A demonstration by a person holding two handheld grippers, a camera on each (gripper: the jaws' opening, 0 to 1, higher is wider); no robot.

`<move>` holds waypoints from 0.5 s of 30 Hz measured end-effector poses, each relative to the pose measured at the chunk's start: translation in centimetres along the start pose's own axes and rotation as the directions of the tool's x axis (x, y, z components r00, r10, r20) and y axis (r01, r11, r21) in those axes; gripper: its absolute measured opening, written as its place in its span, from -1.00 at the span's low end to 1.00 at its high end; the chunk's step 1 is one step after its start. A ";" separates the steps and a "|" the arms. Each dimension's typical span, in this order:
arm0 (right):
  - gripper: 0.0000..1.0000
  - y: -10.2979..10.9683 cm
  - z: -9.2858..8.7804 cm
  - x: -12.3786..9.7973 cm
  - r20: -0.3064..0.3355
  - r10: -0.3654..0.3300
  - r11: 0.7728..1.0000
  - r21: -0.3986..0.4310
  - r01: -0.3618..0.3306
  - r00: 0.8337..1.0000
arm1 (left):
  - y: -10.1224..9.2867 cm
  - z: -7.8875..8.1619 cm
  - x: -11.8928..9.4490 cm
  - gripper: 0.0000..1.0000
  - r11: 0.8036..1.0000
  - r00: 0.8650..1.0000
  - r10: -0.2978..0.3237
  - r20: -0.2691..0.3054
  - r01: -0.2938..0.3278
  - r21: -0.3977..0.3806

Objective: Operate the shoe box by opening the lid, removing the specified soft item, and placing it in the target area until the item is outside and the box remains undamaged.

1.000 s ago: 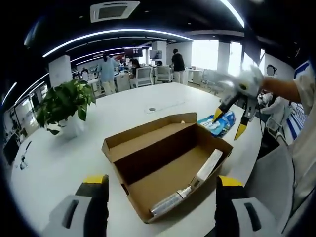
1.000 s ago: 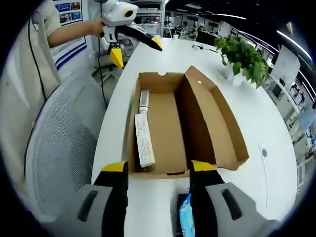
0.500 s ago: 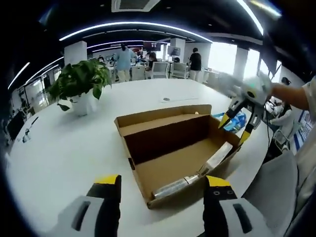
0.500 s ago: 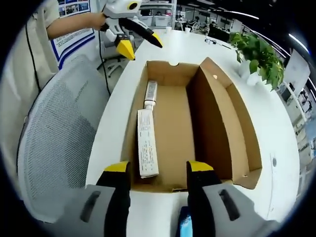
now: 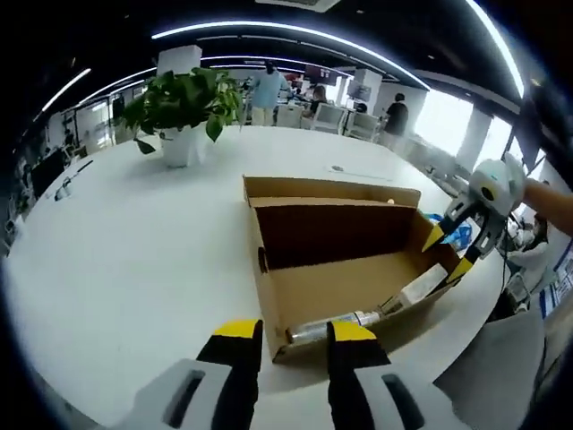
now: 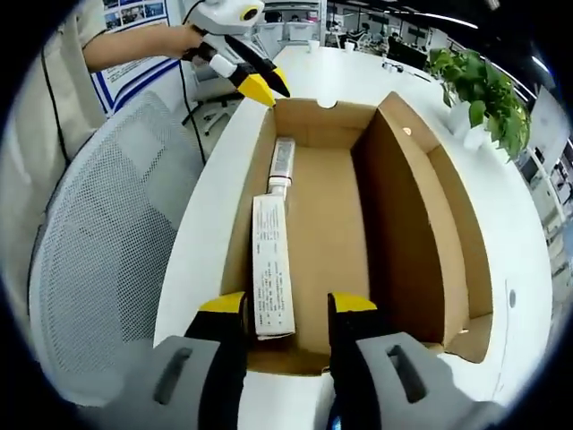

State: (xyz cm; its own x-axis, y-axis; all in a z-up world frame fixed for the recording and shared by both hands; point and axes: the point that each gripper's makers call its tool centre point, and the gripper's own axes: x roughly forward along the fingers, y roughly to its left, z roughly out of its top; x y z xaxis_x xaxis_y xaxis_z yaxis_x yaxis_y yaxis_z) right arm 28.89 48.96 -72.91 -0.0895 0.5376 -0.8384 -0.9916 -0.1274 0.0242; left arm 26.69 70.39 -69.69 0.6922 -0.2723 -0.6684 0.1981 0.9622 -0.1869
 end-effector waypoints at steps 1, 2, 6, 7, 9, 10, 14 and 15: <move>-0.41 0.0 0.0 0.1 -0.001 0.003 1.000 0.000 -0.003 1.000 | 0.1 -0.2 0.1 -0.51 1.000 1.000 0.004 -0.004 -0.004 -0.012; -0.42 0.1 0.0 0.3 -0.001 0.006 1.000 -0.001 -0.006 1.000 | 0.2 -0.3 0.2 -0.53 1.000 1.000 0.008 -0.006 -0.008 -0.023; -0.49 0.3 0.1 0.9 -0.005 0.024 1.000 0.001 -0.024 1.000 | 0.3 -0.4 0.5 -0.64 0.997 1.000 0.020 -0.001 -0.020 -0.075; -0.52 0.3 0.1 1.1 -0.008 0.029 1.000 0.002 -0.029 1.000 | 0.3 -0.4 0.5 -0.67 0.996 1.000 0.023 0.003 -0.022 -0.089; -0.55 0.4 0.1 1.3 -0.012 0.035 0.999 0.004 -0.035 0.999 | 0.4 -0.4 0.6 -0.69 0.994 1.000 0.030 0.003 -0.029 -0.103; -0.57 0.5 0.1 1.4 -0.013 0.038 0.999 0.003 -0.038 0.999 | 0.4 -0.4 0.7 -0.70 0.994 1.000 0.030 0.003 -0.029 -0.107; -0.63 0.6 0.1 1.7 -0.014 0.040 0.999 0.008 -0.040 0.999 | 0.5 -0.5 0.8 -0.72 0.990 0.999 0.039 0.006 -0.038 -0.136; -0.65 0.7 0.1 1.7 -0.014 0.044 0.999 0.006 -0.044 0.999 | 0.5 -0.5 0.8 -0.73 0.989 0.999 0.039 0.007 -0.038 -0.141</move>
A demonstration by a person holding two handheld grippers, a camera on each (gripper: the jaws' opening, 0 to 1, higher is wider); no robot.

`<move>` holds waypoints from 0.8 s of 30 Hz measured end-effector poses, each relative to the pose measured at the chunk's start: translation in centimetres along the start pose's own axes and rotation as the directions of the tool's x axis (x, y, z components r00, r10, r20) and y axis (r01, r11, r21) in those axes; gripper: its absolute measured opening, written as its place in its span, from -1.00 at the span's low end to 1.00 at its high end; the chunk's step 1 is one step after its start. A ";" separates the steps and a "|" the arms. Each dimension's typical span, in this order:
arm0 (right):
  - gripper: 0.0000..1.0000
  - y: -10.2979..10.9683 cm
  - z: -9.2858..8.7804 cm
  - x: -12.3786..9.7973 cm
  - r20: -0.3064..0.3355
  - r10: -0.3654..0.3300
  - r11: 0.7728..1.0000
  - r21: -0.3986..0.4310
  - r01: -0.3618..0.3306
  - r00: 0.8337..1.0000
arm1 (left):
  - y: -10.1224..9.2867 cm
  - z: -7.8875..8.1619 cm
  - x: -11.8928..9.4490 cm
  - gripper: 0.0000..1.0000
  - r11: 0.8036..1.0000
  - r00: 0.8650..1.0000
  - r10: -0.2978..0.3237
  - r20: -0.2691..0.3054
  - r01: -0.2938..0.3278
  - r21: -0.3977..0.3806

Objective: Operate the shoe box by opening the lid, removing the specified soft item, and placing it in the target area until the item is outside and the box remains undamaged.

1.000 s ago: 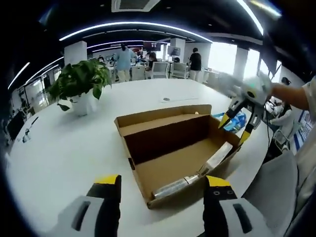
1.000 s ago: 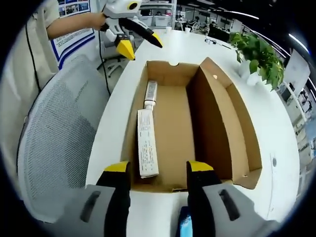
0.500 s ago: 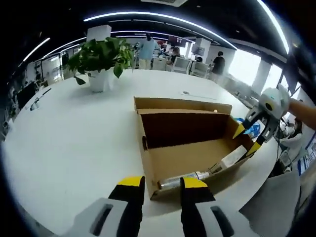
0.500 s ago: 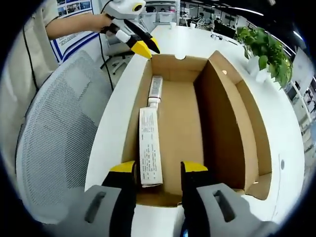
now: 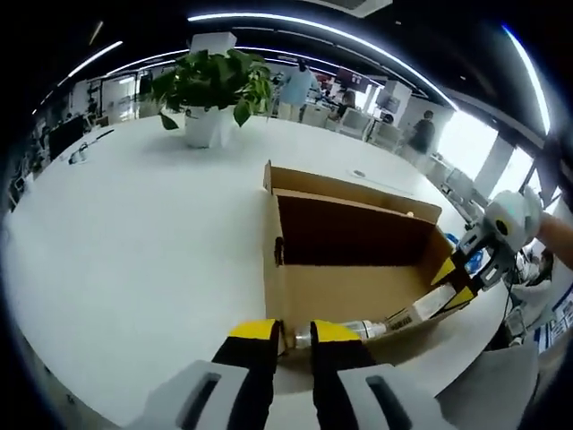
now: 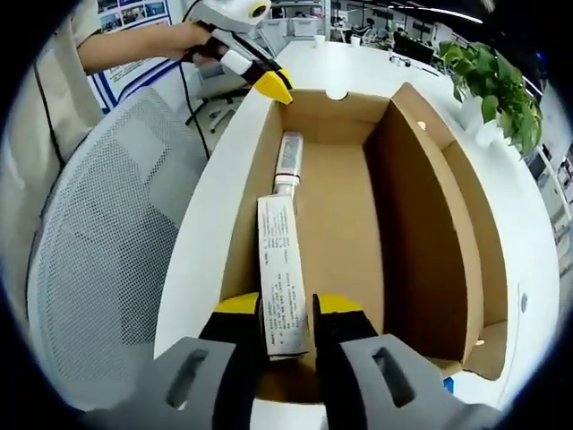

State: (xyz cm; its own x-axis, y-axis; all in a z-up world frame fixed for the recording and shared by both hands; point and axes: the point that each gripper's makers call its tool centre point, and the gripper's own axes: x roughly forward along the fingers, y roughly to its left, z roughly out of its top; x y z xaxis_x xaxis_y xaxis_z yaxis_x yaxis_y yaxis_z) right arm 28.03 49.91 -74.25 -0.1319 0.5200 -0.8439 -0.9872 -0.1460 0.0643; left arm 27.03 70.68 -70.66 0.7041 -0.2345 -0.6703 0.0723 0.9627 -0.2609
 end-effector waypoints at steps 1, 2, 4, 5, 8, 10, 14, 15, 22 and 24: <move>-0.66 0.0 0.1 0.0 0.001 -0.004 1.000 -0.002 0.004 1.000 | 0.0 0.0 0.0 -0.73 1.000 1.000 0.000 0.002 0.000 -0.002; -0.66 0.1 0.1 0.0 0.001 -0.001 1.000 -0.012 0.001 1.000 | 0.0 0.0 0.0 -0.73 1.000 1.000 0.000 0.004 0.000 -0.005; -0.66 0.1 0.1 0.0 0.003 -0.003 1.000 -0.013 0.003 1.000 | 0.0 0.0 0.0 -0.73 1.000 1.000 -0.002 0.005 0.002 -0.010; -0.67 0.1 0.1 -0.1 0.004 -0.003 1.000 -0.014 0.003 1.000 | 0.0 0.0 0.0 -0.73 1.000 1.000 -0.002 0.006 0.002 -0.008; -0.67 0.1 0.2 -0.1 0.005 -0.006 1.000 -0.013 0.006 1.000 | -0.1 0.0 0.0 -0.73 1.000 1.000 0.000 0.003 0.000 -0.001; -0.68 0.1 0.4 -0.2 0.010 -0.009 1.000 -0.012 0.009 1.000 | -0.1 0.0 0.0 -0.73 1.000 1.000 0.001 0.002 -0.001 -0.001; -0.69 0.1 0.8 -0.6 0.024 -0.018 1.000 -0.010 0.019 1.000 | -0.1 0.0 0.0 -0.73 1.000 1.000 0.001 0.001 -0.001 0.003; -0.69 0.1 0.9 -0.7 0.025 -0.020 1.000 -0.009 0.020 0.999 | -0.1 0.0 0.0 -0.73 1.000 1.000 0.002 0.001 -0.002 0.005; -0.70 -0.3 1.7 -1.9 0.044 -0.044 0.999 -0.017 0.044 0.998 | -0.1 0.0 0.0 -0.73 1.000 1.000 0.002 0.001 -0.002 0.008; -0.70 -0.3 1.9 -2.2 0.053 -0.045 0.999 -0.010 0.046 0.998 | -0.1 0.0 0.0 -0.73 1.000 1.000 0.002 0.000 -0.002 0.012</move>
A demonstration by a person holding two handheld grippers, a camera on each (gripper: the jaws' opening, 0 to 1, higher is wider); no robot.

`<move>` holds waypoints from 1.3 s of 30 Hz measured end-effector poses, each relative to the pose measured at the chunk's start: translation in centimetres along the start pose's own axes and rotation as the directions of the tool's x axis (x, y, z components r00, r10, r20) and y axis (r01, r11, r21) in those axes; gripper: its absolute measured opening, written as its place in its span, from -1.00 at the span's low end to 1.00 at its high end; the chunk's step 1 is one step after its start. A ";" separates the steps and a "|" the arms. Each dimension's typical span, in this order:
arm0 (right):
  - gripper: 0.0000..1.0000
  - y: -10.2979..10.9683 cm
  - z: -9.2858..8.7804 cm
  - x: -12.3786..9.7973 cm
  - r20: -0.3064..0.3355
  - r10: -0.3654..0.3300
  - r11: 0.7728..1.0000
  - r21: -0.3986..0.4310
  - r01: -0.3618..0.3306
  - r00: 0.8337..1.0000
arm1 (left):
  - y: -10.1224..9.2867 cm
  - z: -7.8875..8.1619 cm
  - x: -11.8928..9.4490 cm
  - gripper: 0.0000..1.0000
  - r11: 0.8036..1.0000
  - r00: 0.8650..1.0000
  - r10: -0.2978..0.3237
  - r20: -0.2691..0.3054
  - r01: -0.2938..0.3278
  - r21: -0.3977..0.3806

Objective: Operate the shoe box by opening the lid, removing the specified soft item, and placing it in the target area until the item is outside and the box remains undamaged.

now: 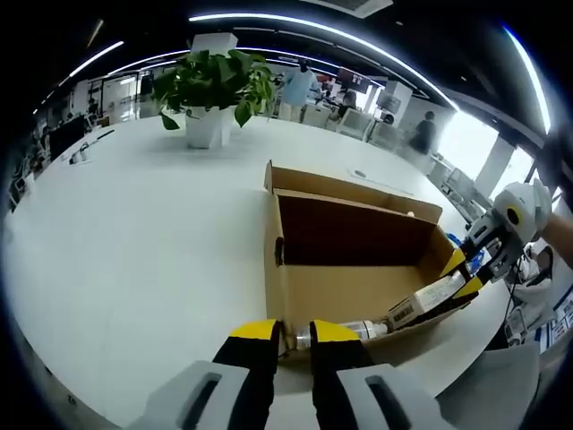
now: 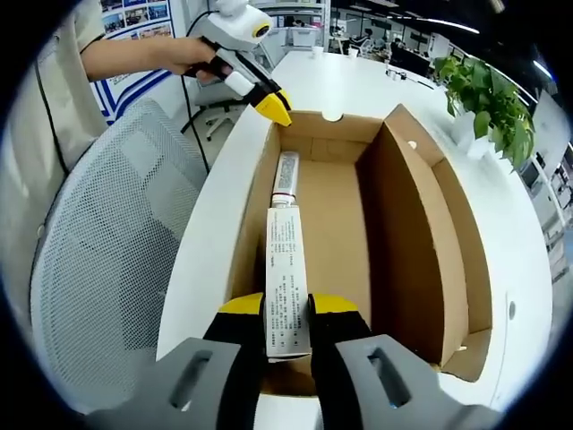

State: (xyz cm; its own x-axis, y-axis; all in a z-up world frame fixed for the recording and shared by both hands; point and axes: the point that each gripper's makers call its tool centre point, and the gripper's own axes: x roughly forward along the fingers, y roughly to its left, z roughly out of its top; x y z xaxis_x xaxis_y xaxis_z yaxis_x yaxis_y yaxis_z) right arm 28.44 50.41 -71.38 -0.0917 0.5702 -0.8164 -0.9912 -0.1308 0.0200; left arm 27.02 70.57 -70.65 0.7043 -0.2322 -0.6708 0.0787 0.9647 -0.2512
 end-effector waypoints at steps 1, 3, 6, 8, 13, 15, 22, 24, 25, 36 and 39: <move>-0.70 0.0 0.1 -0.2 0.003 -0.004 1.000 -0.001 0.004 1.000 | 0.0 0.0 0.0 -0.73 1.000 1.000 0.000 0.000 0.000 0.003; -0.70 -0.1 0.4 -0.6 0.010 -0.008 1.000 -0.003 0.008 1.000 | 0.0 0.0 0.0 -0.73 1.000 1.000 0.000 -0.002 0.000 0.013; -0.70 -0.1 0.8 -1.3 0.019 -0.013 1.000 -0.003 0.013 1.000 | 0.0 0.1 0.0 -0.73 1.000 1.000 -0.001 -0.008 0.001 0.019; -0.70 -0.1 1.2 -1.9 0.024 -0.019 1.000 -0.012 0.019 1.000 | 0.0 0.1 0.0 -0.73 1.000 1.000 -0.002 -0.011 0.002 0.020; -0.70 -0.4 2.2 -3.4 0.044 -0.038 0.999 -0.027 0.039 0.998 | 0.0 0.1 0.1 -0.73 1.000 1.000 0.001 -0.020 0.000 0.030; -0.70 -0.4 2.4 -4.1 0.047 -0.039 0.998 -0.037 0.041 0.998 | 0.0 0.1 0.1 -0.73 0.999 1.000 0.001 -0.022 0.000 0.032; -0.70 -0.6 3.1 -6.2 0.063 -0.053 0.997 -0.051 0.056 0.997 | 0.0 0.1 0.1 -0.74 0.999 1.000 0.006 -0.030 -0.005 0.039; -0.70 -0.6 3.2 -6.8 0.068 -0.056 0.997 -0.055 0.060 0.996 | 0.0 0.1 0.1 -0.74 0.999 0.999 0.006 -0.033 -0.005 0.043; -0.70 -0.7 3.2 -7.1 0.070 -0.059 0.996 -0.056 0.063 0.996 | 0.0 0.1 0.1 -0.74 0.999 0.999 0.007 -0.033 -0.005 0.043; -0.70 -1.8 2.5 -10.7 0.082 -0.087 0.994 -0.053 0.091 0.993 | 0.0 0.1 0.2 -0.74 0.998 0.999 0.010 -0.048 -0.007 0.058; -0.70 -2.2 2.1 -11.7 0.085 -0.096 0.994 -0.045 0.100 0.992 | 0.0 0.1 0.2 -0.74 0.998 0.999 0.012 -0.053 -0.008 0.063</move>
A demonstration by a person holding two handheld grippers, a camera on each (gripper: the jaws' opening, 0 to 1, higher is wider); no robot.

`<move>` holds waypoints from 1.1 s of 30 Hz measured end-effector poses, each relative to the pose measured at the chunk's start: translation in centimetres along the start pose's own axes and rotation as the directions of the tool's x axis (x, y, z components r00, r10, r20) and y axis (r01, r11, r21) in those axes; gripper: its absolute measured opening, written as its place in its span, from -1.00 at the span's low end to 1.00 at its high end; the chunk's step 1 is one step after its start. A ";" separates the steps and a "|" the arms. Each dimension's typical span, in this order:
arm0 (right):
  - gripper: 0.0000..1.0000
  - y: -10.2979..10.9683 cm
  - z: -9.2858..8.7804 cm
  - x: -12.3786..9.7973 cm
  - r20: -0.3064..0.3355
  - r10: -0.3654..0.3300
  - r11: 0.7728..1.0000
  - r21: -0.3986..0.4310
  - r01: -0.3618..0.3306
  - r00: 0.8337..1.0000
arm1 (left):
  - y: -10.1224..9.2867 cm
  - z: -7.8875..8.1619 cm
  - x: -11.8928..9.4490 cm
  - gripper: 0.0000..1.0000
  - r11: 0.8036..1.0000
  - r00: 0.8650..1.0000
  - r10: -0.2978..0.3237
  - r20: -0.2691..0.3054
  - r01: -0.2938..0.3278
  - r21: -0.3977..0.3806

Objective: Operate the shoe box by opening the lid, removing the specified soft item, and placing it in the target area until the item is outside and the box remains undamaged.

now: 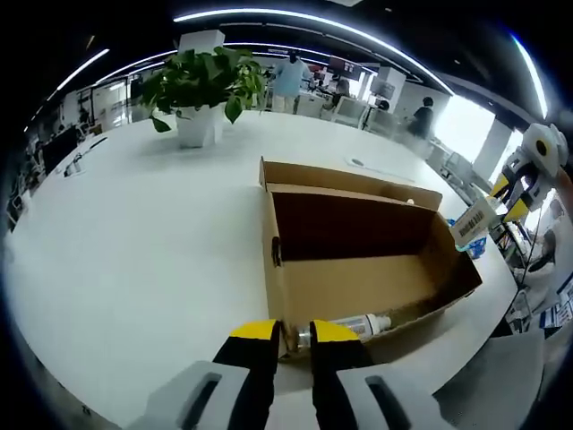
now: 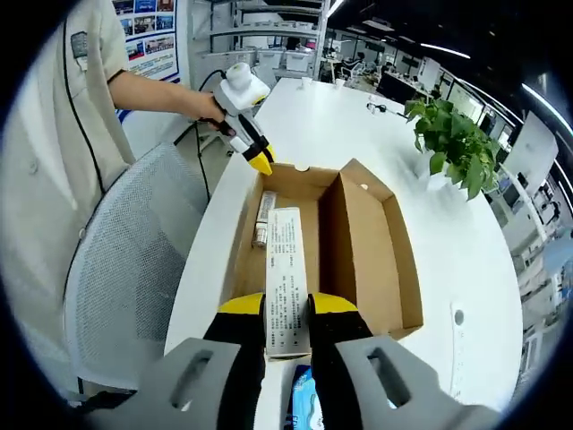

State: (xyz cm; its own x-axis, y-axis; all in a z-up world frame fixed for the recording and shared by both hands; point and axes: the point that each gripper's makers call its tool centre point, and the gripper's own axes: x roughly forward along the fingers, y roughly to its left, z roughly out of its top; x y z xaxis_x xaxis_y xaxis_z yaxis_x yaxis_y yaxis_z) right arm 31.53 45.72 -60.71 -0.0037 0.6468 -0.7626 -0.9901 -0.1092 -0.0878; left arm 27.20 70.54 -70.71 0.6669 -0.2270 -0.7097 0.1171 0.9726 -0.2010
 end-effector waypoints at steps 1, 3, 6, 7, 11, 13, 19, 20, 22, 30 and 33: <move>-0.70 -0.1 -0.1 -0.3 0.001 -0.001 1.000 0.002 0.001 1.000 | 0.0 0.0 0.0 -0.74 1.000 1.000 -0.001 -0.002 0.001 0.000; -0.70 -0.3 -0.5 -0.9 0.001 -0.005 1.000 0.006 0.005 1.000 | 0.1 0.0 0.1 -0.75 1.000 1.000 0.003 -0.004 -0.003 0.008; -0.70 -0.7 -1.2 -1.7 -0.004 -0.010 1.000 0.016 0.010 1.000 | 0.1 0.0 0.1 -0.76 1.000 1.000 0.004 -0.008 -0.004 0.010; -0.70 -0.9 -1.4 -1.9 -0.005 -0.014 1.000 0.020 0.014 1.000 | 0.2 0.0 0.2 -0.77 1.000 1.000 0.007 -0.009 -0.007 0.013; -0.70 -1.7 -2.5 -3.1 -0.011 -0.033 0.999 0.030 0.033 0.999 | 0.2 0.0 0.2 -0.77 1.000 1.000 0.006 -0.013 -0.006 0.010; -0.70 -2.2 -3.0 -3.7 -0.014 -0.042 0.999 0.034 0.043 0.999 | 0.2 0.0 0.2 -0.78 1.000 1.000 0.006 -0.015 -0.006 0.009; -0.70 -3.3 -4.5 -5.5 -0.029 -0.068 0.997 0.045 0.069 0.997 | 0.5 0.1 0.3 -0.85 1.000 1.000 0.015 -0.025 -0.015 0.010; -0.70 -3.6 -4.8 -5.8 -0.030 -0.072 0.996 0.047 0.074 0.997 | 0.5 0.1 0.3 -0.85 1.000 1.000 0.016 -0.026 -0.016 0.007; -0.70 -4.0 -5.4 -6.4 -0.034 -0.080 0.995 0.055 0.082 0.996 | 0.5 0.1 0.3 -0.85 1.000 0.999 0.015 -0.028 -0.015 0.001; -0.70 -5.0 -7.6 -8.1 -0.052 -0.097 0.992 0.077 0.101 0.994 | 0.5 0.1 0.3 -0.86 1.000 0.999 0.016 -0.031 -0.016 -0.008; -0.70 -5.5 -8.4 -8.5 -0.057 -0.105 0.991 0.082 0.109 0.993 | 0.5 0.1 0.3 -0.86 1.000 0.999 0.017 -0.034 -0.017 -0.004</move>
State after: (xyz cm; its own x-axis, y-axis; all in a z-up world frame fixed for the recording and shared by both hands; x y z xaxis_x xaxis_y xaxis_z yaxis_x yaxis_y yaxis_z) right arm 38.15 34.41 -59.12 0.1079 0.6104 -0.7847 -0.9928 0.0245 -0.1175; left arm 27.50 70.99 -70.97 0.6438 -0.2119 -0.7353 0.1026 0.9761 -0.1914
